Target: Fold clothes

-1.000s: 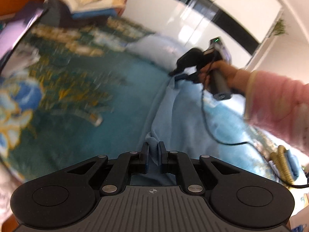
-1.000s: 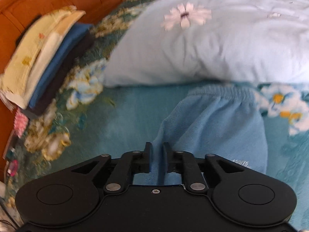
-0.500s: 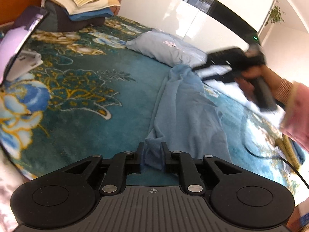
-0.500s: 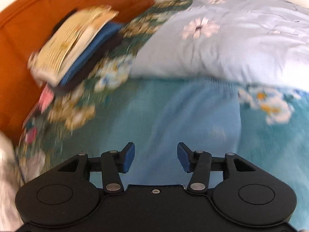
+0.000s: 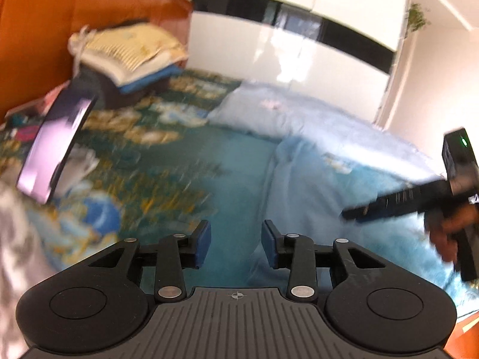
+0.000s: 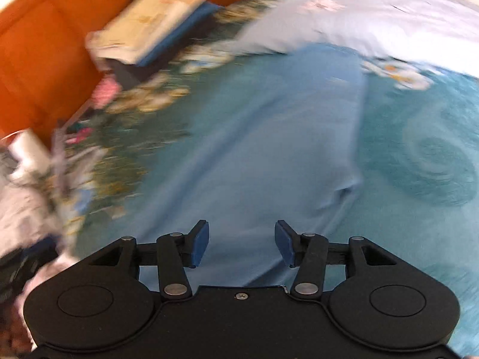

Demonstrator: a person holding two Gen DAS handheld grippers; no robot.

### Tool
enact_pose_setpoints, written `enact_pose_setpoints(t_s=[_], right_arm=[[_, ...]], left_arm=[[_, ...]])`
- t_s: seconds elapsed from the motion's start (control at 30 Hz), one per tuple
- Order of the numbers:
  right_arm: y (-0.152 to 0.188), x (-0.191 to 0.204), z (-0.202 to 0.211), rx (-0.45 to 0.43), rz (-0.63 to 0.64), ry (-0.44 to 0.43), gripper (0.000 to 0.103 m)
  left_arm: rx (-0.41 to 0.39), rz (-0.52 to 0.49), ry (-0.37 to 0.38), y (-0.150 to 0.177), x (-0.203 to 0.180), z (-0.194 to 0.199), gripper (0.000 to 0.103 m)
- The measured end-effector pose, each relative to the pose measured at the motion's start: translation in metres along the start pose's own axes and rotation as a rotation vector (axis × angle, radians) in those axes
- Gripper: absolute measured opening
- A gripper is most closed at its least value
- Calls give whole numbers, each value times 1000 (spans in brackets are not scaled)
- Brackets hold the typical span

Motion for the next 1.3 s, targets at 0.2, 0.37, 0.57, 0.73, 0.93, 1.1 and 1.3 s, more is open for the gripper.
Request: enact_pose_setpoints(t_s=[0.2, 0.37, 0.57, 0.73, 0.93, 1.1, 1.3], right_arm=[[36, 59, 24, -26, 155, -124, 46], [56, 45, 23, 49, 110, -107, 32], [74, 26, 20, 95, 38, -65, 30], [84, 21, 18, 121, 31, -52, 32], [83, 22, 41, 34, 53, -15, 34], [89, 27, 60, -37, 160, 57, 41], [101, 42, 51, 1, 220, 70, 48]], left_arm=[[54, -31, 173, 1, -44, -35, 35], [157, 5, 200, 26, -43, -62, 35], [219, 147, 150, 51, -7, -74, 33], [201, 162, 126, 44, 5, -64, 33], [133, 182, 38, 31, 24, -37, 47], [119, 266, 10, 27, 44, -27, 58], [223, 344, 88, 40, 35, -42, 68]])
Point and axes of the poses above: each gripper's, at about its wrist camera, not at the fingertips, and z roughly against the way its jaws point, x to its left, y to its underside, the point moved 6 cm from there along -z, roughly the way its jaws point, and after that the axes turned 6 degrees about y, right-handed, at the moved point
